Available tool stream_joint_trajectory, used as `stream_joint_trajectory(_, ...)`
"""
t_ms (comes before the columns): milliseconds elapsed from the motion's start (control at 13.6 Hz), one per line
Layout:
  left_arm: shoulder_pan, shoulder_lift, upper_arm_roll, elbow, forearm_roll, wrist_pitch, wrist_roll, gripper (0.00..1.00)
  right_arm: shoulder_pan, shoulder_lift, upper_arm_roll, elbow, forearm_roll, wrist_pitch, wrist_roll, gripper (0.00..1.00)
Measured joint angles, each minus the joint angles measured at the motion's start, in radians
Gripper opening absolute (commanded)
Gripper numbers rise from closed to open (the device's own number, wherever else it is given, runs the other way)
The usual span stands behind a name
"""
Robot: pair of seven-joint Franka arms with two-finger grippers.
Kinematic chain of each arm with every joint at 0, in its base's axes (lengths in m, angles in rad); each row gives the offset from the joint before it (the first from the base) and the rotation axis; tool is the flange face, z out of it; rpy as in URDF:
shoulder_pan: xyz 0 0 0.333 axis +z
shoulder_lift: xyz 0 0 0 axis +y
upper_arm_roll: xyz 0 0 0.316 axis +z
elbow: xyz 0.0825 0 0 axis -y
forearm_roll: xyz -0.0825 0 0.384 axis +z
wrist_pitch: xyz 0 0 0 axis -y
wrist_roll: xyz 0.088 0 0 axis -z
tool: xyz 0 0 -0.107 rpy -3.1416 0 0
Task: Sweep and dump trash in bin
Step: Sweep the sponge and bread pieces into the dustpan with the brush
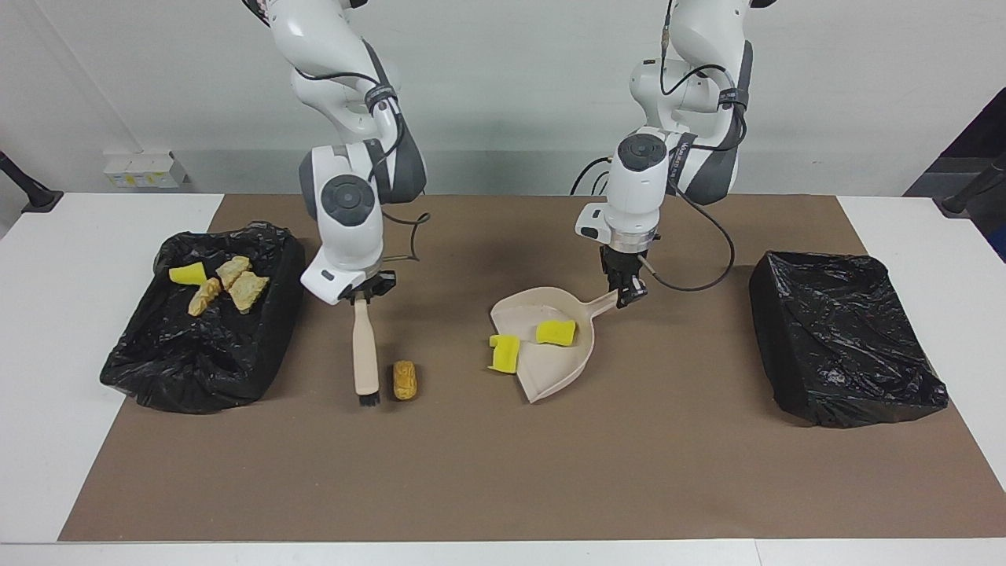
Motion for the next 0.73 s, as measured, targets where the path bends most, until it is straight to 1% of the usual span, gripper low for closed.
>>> stream_joint_trajectory(73, 0.001, 0.014, 0.0, 0.001, 0.0, 0.009, -0.002, 0.0, 0.002, 0.009, 0.003, -0.013, 0.002, 0.02, 0.0, 0.0)
stream_joint_trajectory(220, 0.006, 0.024, 0.0, 0.004, 0.0, 0.012, -0.003, 0.0, 0.03, 0.031, 0.013, -0.022, 0.06, 0.053, 0.007, 0.0)
stream_joint_trajectory(514, 0.007, 0.024, -0.001, 0.005, 0.0, 0.012, -0.003, 0.0, 0.151, 0.065, 0.016, -0.019, 0.164, 0.116, 0.053, 0.0)
stream_joint_trajectory(734, 0.007, 0.024, -0.001, 0.005, 0.0, 0.012, -0.003, 0.0, 0.249, 0.077, 0.018, -0.019, 0.304, 0.167, 0.054, 0.0)
